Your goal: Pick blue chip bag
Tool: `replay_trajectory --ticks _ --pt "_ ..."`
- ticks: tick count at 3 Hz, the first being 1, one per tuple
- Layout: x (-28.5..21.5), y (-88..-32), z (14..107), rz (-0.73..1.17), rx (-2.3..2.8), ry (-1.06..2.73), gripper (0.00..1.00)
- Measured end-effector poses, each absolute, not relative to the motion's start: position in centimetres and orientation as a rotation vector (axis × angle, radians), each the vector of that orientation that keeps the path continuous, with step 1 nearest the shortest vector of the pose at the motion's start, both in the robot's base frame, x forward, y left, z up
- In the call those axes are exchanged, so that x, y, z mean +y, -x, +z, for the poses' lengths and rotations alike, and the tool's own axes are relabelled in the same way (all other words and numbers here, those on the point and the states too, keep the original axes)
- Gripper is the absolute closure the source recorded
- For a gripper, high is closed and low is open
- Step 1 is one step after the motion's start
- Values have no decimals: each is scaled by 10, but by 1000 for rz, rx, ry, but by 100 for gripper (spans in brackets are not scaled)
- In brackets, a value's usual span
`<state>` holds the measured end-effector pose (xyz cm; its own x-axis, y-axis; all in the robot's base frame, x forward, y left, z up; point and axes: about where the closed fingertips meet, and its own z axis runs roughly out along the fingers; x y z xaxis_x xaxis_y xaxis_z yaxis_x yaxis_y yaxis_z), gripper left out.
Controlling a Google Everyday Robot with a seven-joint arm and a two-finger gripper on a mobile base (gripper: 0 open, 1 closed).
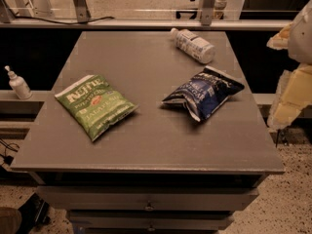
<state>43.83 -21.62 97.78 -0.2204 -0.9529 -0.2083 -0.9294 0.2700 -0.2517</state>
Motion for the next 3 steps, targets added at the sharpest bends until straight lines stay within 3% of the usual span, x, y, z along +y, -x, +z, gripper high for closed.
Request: replay_trajectory --ticks 3 --pt "-183 -461 934 49 2158 1627 0"
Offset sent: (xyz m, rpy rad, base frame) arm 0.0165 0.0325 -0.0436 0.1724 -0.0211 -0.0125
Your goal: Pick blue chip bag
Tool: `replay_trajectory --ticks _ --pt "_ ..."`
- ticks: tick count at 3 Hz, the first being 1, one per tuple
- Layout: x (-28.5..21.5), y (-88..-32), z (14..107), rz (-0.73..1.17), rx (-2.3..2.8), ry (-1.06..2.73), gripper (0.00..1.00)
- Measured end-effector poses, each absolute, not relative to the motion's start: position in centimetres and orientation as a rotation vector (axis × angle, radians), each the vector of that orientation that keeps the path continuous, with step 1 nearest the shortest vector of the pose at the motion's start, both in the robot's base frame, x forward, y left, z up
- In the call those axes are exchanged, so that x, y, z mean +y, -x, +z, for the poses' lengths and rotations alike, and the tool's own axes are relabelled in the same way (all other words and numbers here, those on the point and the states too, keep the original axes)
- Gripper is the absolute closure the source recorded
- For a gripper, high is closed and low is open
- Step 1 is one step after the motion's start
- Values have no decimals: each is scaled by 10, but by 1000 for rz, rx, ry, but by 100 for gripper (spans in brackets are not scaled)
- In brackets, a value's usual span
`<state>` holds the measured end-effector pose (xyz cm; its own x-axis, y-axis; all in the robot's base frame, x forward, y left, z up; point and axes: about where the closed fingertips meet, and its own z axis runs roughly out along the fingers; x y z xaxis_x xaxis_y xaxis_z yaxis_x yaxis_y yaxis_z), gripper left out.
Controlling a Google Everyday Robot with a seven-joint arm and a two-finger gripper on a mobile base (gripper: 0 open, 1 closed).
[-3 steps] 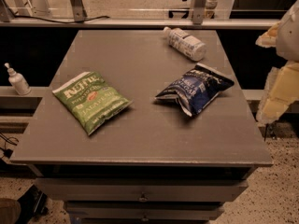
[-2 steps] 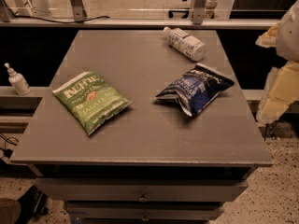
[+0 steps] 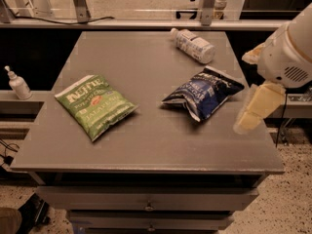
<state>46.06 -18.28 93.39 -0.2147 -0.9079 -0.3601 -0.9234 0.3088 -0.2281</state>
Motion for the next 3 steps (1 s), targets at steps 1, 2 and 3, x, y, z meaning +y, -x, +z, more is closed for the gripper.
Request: replay_trajectory --ticks 1,2,3 --pt "-164 -489 910 104 2109 1581 0" --pt "-147 -512 883 153 2092 1556 0" --pt "-133 -526 855 193 2098 1535 18"
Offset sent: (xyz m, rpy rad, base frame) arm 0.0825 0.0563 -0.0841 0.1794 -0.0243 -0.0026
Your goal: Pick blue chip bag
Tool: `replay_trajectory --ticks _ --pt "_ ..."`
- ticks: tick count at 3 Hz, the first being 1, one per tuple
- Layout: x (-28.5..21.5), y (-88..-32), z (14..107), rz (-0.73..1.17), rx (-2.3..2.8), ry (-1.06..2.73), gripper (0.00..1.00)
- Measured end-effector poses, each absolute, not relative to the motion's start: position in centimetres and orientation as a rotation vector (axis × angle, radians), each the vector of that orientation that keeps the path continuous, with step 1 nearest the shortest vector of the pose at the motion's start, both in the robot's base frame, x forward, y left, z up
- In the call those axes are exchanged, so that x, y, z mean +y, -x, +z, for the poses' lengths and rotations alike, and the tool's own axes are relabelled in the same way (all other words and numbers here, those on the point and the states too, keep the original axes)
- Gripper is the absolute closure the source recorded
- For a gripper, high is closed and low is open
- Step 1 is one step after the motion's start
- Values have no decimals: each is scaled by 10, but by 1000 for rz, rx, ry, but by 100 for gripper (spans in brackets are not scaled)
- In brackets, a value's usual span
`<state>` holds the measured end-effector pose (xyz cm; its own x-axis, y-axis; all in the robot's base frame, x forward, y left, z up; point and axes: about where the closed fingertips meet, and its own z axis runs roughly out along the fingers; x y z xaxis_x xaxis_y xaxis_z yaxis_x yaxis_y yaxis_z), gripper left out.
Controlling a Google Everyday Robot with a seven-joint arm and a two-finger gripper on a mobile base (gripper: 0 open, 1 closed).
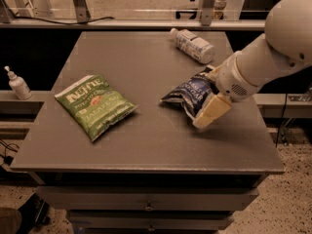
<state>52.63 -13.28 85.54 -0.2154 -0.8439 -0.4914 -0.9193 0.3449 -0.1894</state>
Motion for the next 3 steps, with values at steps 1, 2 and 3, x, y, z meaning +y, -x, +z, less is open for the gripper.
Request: replay_trajectory --ticks 1,2,3 --pt "-126 -540 844 202 2098 1519 42" --pt "-118 -555 855 185 2069 1511 65" --pt "-106 -572 878 160 2023 1515 88"
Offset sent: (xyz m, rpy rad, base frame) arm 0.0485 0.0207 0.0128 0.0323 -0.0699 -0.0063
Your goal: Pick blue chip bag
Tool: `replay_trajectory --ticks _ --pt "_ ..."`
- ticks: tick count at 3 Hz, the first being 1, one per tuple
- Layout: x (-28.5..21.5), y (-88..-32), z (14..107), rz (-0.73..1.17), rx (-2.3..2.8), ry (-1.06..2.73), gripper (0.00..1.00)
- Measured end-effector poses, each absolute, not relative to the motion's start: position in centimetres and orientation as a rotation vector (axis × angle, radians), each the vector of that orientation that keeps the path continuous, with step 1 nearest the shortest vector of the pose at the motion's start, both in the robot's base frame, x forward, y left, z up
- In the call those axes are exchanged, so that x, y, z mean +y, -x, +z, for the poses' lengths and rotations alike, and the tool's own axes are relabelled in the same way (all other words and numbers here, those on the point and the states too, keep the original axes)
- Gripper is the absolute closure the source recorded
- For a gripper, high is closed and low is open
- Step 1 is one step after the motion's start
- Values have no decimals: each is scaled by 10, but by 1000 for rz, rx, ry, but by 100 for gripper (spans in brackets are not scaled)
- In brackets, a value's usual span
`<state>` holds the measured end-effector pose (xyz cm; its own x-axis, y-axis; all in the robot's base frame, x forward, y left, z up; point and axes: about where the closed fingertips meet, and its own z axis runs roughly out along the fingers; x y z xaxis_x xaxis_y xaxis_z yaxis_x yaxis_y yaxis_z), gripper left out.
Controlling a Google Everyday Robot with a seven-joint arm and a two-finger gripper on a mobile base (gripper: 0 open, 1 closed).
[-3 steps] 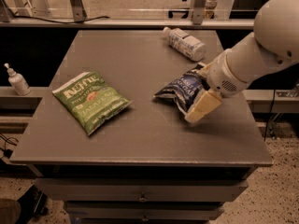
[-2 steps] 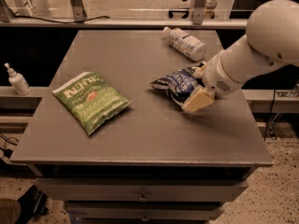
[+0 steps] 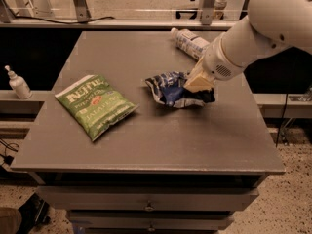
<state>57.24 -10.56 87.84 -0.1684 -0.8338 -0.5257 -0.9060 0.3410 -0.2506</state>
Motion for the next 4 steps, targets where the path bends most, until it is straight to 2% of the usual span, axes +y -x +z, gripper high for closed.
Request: replay_trajectory --ticks 1,4 --pt "-93 -588 909 135 1967 1513 100" --pt "-98 -613 997 112 1883 1397 100"
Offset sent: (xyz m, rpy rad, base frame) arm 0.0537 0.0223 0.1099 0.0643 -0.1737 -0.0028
